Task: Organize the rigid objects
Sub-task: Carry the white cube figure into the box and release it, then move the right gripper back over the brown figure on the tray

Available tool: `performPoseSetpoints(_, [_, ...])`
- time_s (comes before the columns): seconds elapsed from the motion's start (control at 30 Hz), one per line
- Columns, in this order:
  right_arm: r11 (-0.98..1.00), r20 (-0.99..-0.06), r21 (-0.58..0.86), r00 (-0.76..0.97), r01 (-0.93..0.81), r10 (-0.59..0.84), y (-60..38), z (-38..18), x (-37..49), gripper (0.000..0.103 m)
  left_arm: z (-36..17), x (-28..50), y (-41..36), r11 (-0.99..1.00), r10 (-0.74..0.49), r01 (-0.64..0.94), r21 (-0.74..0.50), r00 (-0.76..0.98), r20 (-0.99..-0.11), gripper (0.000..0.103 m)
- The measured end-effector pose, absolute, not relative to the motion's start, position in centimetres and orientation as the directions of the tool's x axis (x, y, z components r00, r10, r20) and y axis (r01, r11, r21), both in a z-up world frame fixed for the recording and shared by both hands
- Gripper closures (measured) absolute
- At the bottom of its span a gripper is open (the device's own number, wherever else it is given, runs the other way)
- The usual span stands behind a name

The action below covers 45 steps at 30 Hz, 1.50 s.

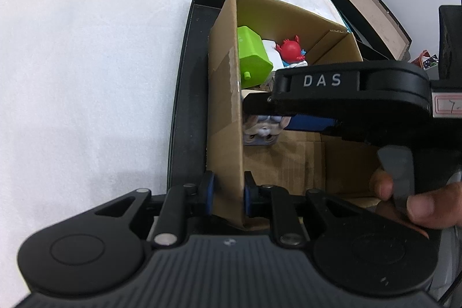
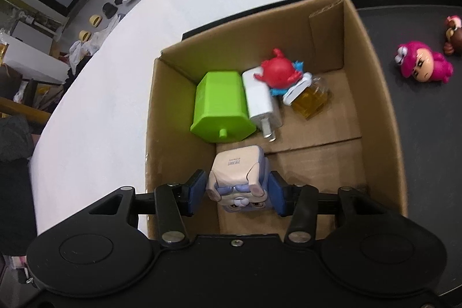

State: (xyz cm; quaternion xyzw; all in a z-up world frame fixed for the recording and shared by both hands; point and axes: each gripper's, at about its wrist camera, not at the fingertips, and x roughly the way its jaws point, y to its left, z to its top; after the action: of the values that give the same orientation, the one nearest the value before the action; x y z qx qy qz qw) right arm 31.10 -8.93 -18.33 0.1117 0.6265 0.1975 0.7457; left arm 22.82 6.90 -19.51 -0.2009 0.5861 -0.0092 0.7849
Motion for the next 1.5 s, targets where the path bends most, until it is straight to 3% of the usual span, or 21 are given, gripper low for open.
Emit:
performPoseSetpoints(0.43, [0.871, -0.864, 0.482, 0.115, -0.098, 0.491, -9.3, -18.7, 31.0, 0.055, -19.3, 22.9, 6.8, 0.924, -0.236, -0.222, -0.312, 0.311, -0.921, 0.085])
performPoseSetpoints(0.93, [0.841, -0.827, 0.502, 0.175, -0.199, 0.535, -12.7, -12.9, 31.3, 0.055, -19.2, 22.8, 6.6, 0.925, -0.222, -0.233, -0.300, 0.312, -0.924, 0.086])
performPoseSetpoints(1.5, [0.850, -0.808, 0.512, 0.264, -0.124, 0.526, -20.7, -11.6, 32.8, 0.055, -19.0, 22.8, 6.2, 0.933, -0.189, -0.239, -0.268, 0.308, -0.932, 0.087])
